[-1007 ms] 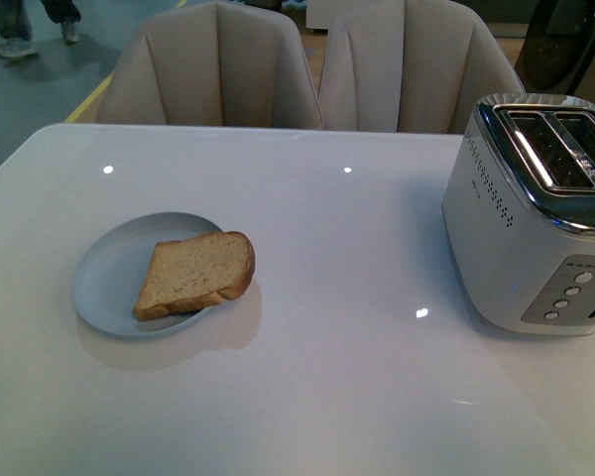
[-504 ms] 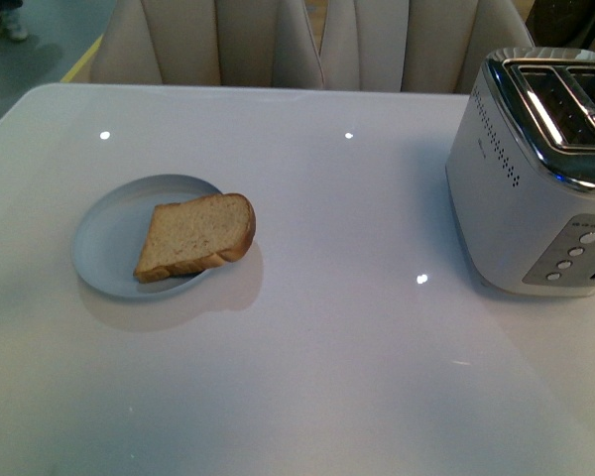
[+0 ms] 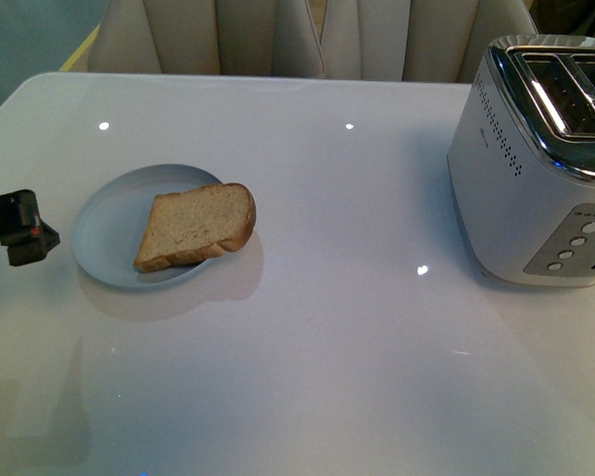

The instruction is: Left arm holds plate, right arm toasts bread

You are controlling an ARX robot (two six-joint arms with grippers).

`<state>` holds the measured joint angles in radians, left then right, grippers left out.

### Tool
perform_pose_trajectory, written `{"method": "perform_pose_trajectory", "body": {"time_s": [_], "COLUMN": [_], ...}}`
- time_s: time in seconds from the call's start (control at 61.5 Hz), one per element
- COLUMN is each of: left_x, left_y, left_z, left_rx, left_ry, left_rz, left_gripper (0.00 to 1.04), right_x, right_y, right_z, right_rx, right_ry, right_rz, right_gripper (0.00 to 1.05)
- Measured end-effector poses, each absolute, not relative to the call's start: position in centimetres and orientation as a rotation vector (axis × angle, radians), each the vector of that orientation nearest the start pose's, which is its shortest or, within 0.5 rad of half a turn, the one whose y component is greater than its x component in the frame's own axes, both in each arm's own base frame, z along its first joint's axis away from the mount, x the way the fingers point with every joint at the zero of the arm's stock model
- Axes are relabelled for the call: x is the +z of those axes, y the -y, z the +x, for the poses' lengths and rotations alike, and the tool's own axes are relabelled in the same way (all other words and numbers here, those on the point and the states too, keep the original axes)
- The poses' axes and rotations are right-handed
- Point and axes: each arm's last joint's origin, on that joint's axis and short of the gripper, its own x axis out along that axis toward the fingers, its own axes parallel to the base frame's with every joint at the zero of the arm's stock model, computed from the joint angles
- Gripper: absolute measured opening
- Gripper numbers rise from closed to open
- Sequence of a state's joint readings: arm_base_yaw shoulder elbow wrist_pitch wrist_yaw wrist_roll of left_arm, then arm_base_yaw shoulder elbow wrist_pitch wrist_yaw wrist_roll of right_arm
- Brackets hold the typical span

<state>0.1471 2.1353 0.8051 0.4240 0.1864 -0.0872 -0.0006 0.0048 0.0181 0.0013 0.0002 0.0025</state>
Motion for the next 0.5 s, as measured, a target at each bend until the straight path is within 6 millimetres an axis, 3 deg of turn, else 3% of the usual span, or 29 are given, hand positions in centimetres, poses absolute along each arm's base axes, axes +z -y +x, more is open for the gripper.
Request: {"method": "perform_pose_trajectory", "body": {"time_s": [0.504], "left_x": [-0.1], "left_y": [-3.4], "left_z": [39.1], "left_rx": [-0.075], "left_ry": [-0.948], "left_rz": [-0.136], "left_gripper": [0.98], "right_x": [16.9], "right_y": [0.0], "right_z": [9.7], "right_rx": [-0.001], "right_ry": [0.015], "right_rz": [0.002], "right_gripper": [0.96]}}
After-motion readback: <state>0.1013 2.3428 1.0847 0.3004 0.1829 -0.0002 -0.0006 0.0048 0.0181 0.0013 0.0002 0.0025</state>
